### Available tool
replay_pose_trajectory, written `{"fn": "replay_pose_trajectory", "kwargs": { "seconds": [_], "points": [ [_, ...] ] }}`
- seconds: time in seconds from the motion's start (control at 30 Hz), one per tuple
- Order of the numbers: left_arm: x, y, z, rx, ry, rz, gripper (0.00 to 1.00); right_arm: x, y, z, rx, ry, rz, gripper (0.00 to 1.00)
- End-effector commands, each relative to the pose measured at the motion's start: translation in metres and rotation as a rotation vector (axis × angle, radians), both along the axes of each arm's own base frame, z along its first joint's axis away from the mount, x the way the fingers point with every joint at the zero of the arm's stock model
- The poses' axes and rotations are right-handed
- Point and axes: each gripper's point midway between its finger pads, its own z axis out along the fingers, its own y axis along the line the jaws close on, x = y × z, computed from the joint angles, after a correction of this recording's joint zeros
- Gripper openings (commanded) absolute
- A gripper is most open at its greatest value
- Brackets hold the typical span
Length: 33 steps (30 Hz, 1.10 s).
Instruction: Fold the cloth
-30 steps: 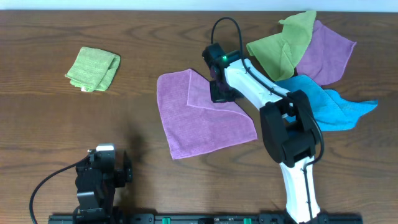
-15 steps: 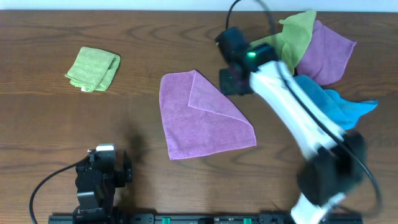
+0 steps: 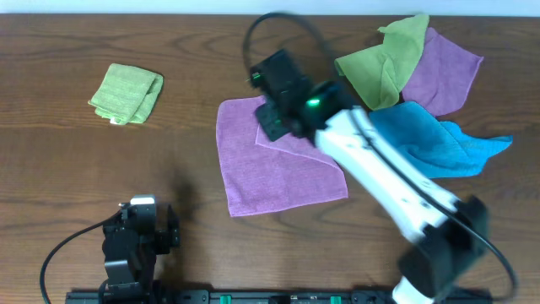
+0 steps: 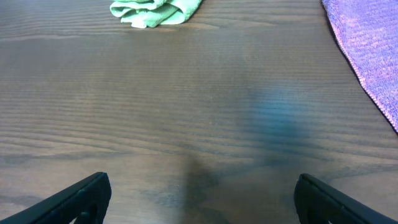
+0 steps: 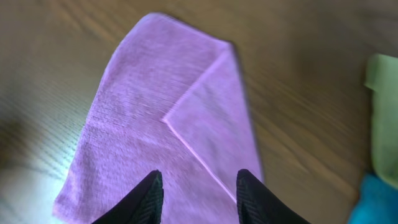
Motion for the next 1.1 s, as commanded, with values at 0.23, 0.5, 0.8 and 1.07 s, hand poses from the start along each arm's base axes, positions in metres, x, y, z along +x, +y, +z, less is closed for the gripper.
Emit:
{"fn": "replay_pose_trajectory", "kwargs": {
  "seconds": [0.23,0.5,0.8,1.07],
  "points": [
    [0.0,0.0,-0.003,-0.005,0.003,0.002,0.95,0.008,0.009,-0.13,-0.203,0.131,0.104,0.33],
    [0.0,0.0,-0.003,-0.005,0.003,0.002,0.96,0.016,0.014,-0.152,-0.201,0.127,0.103,0.32],
    [0.0,0.0,-0.003,-0.005,0.003,0.002,0.95,0.015,0.015,-0.167,-0.209,0.145,0.105,0.36],
    [0.0,0.0,-0.003,-0.005,0.003,0.002,0.95,0.015,0.012,-0.174,-0.226,0.154,0.1,0.04]
  ]
}}
